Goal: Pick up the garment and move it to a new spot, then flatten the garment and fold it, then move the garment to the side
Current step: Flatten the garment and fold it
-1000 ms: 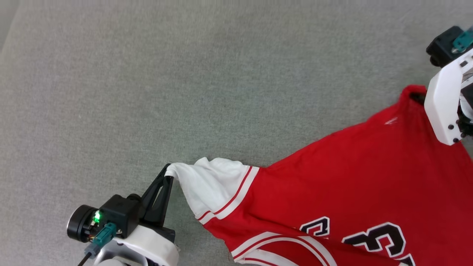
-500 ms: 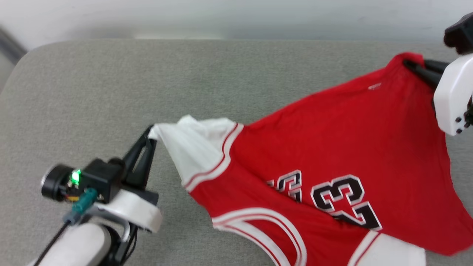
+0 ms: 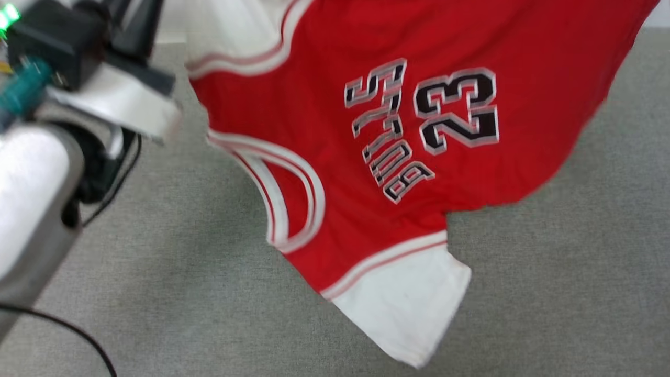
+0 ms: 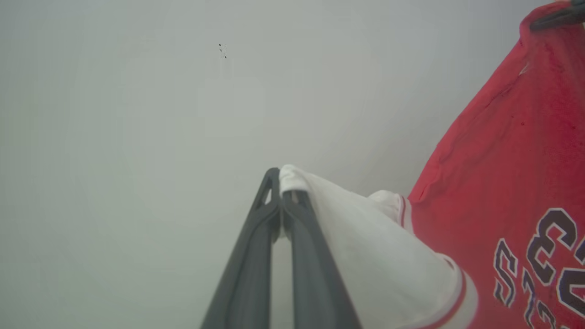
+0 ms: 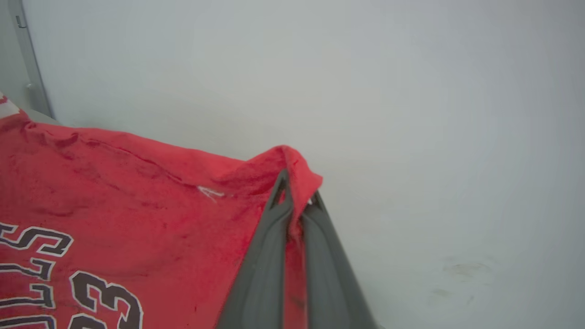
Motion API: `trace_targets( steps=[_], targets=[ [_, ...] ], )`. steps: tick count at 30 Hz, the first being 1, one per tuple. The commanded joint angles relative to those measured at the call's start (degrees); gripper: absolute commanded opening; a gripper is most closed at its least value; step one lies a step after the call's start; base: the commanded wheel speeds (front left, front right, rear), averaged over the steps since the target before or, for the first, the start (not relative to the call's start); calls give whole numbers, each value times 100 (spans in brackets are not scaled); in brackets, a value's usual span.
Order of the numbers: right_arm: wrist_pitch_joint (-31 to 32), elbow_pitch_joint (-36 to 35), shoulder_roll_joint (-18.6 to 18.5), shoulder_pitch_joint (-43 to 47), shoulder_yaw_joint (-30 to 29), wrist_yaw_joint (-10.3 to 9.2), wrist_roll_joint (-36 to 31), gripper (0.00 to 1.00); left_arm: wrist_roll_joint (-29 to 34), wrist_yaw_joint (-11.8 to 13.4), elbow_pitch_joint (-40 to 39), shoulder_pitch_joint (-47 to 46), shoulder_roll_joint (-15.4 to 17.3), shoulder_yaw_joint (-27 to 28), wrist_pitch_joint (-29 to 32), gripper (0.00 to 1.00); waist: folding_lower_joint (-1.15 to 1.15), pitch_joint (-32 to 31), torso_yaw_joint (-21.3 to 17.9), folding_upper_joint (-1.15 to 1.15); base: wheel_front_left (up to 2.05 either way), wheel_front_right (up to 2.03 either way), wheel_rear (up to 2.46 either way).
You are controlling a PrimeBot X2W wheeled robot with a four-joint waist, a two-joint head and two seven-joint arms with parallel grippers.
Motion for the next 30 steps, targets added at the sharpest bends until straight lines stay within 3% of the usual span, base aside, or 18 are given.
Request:
trace_targets(
  steps=[1, 11, 20, 26, 30],
  targets=[
    [8, 22, 97, -176, -79, -4, -95, 0, 37, -66, 85, -261, -56, 37, 40, 0, 0, 218, -13, 0, 0, 0, 0],
    [124, 558, 661, -1919, -729, -4, -965, 0, 233, -711, 1257, -2887, -627, 276, 186, 0, 0, 1126, 53, 0, 0, 0, 0],
    [-112, 1323, 1000, -3709, -798, -4, -1488, 0, 463, -1239, 2456, -5083, -1037, 380, 65, 0, 0, 1863, 151, 0, 0, 0, 0],
    [-406, 1937, 1166, -4369, -694, -4, -1569, 0, 535, -1324, 3202, -5830, -1343, 380, -220, 0, 0, 2115, 277, 0, 0, 0, 0],
    [-605, 2306, 1202, -4279, -485, -4, -1481, 0, 545, -1443, 3594, -5724, -1406, 268, -414, 0, 0, 2172, 278, 0, 0, 0, 0]
  ],
)
